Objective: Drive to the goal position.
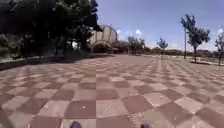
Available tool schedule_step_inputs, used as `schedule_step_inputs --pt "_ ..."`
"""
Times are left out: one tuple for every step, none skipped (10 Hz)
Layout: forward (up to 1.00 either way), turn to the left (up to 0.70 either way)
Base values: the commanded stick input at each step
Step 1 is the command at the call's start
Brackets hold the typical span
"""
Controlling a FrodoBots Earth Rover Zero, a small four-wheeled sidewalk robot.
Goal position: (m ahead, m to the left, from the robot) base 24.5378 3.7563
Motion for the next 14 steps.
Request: schedule_step_inputs --pt "1.0 0.0" --pt "1.0 0.0" --pt "1.0 0.0" --pt "1.0 0.0" --pt "1.0 0.0" --pt "1.0 0.0" --pt "1.0 0.0" --pt "1.0 0.0" --pt "1.0 0.0" --pt "1.0 0.0" --pt "1.0 0.0" --pt "1.0 0.0" --pt "1.0 0.0" --pt "1.0 0.0"
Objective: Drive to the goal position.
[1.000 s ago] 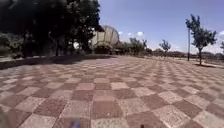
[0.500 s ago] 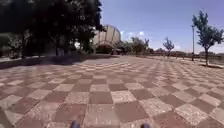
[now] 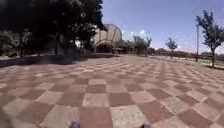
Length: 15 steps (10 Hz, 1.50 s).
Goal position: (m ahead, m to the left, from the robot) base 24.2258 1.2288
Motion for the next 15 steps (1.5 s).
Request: schedule_step_inputs --pt "1.0 0.0" --pt "1.0 0.0" --pt "1.0 0.0" --pt "1.0 0.0" --pt "1.0 0.0" --pt "1.0 0.0" --pt "1.0 0.0" --pt "1.0 0.0" --pt "1.0 0.0" --pt "1.0 0.0" --pt "1.0 0.0" --pt "1.0 0.0" --pt "1.0 0.0" --pt "1.0 0.0" --pt "1.0 0.0"
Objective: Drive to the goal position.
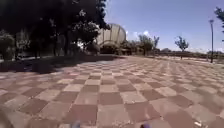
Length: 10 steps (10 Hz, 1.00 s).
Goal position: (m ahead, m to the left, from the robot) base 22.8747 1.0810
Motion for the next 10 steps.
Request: schedule_step_inputs --pt "1.0 0.0" --pt "1.0 0.0" --pt "1.0 0.0" --pt "1.0 0.0" --pt "1.0 -0.17" --pt "1.0 -0.4" --pt "1.0 -0.4" --pt "1.0 -0.18" --pt "1.0 0.0" --pt "1.0 0.0"
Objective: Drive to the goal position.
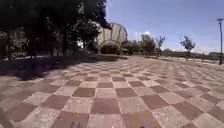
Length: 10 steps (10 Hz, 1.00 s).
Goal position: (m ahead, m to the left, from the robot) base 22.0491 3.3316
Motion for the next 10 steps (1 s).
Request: schedule_step_inputs --pt "1.0 0.0" --pt "1.0 0.0" --pt "1.0 0.0" --pt "1.0 0.0" --pt "1.0 0.0" --pt "1.0 0.0" --pt "1.0 0.0" --pt "1.0 0.0" --pt "1.0 0.0" --pt "1.0 0.0"
